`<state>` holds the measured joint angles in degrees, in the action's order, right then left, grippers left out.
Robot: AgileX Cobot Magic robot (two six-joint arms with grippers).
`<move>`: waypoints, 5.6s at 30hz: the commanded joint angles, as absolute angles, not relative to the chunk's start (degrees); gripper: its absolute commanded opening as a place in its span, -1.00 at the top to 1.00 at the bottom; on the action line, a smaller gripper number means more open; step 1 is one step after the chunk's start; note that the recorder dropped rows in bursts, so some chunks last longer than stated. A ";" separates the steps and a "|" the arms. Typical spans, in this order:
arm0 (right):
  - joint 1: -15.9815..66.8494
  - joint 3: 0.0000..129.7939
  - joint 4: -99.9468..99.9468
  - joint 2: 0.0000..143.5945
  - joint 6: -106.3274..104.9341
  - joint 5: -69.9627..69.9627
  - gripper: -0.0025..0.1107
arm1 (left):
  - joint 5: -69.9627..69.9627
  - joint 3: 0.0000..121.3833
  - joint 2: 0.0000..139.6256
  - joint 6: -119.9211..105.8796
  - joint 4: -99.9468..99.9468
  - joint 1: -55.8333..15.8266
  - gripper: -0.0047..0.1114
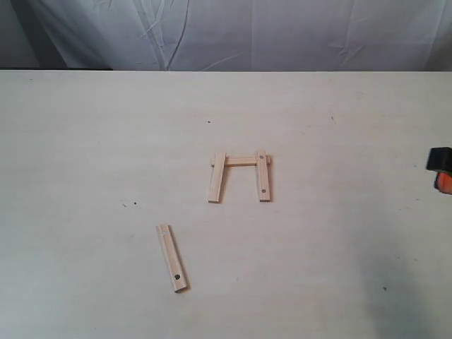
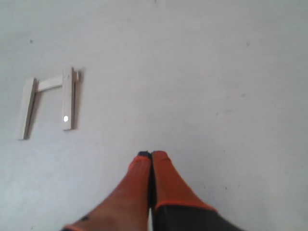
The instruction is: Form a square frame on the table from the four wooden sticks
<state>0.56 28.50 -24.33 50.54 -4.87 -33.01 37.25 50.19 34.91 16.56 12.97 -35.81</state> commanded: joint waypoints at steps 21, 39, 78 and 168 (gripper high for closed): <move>43.31 68.92 -18.23 104.57 9.00 -36.07 0.97 | 37.35 50.01 34.55 16.90 13.35 -35.55 0.92; 52.10 91.43 -7.52 118.91 20.48 -48.42 0.47 | 37.34 50.01 34.55 16.66 14.23 -35.55 0.92; 52.59 91.76 1.37 120.20 9.85 -56.80 0.97 | 37.34 50.01 34.55 16.55 15.31 -35.55 0.92; 21.18 46.72 -7.01 56.00 -2.95 -35.25 0.96 | 43.71 50.01 34.55 16.41 16.43 -35.55 0.92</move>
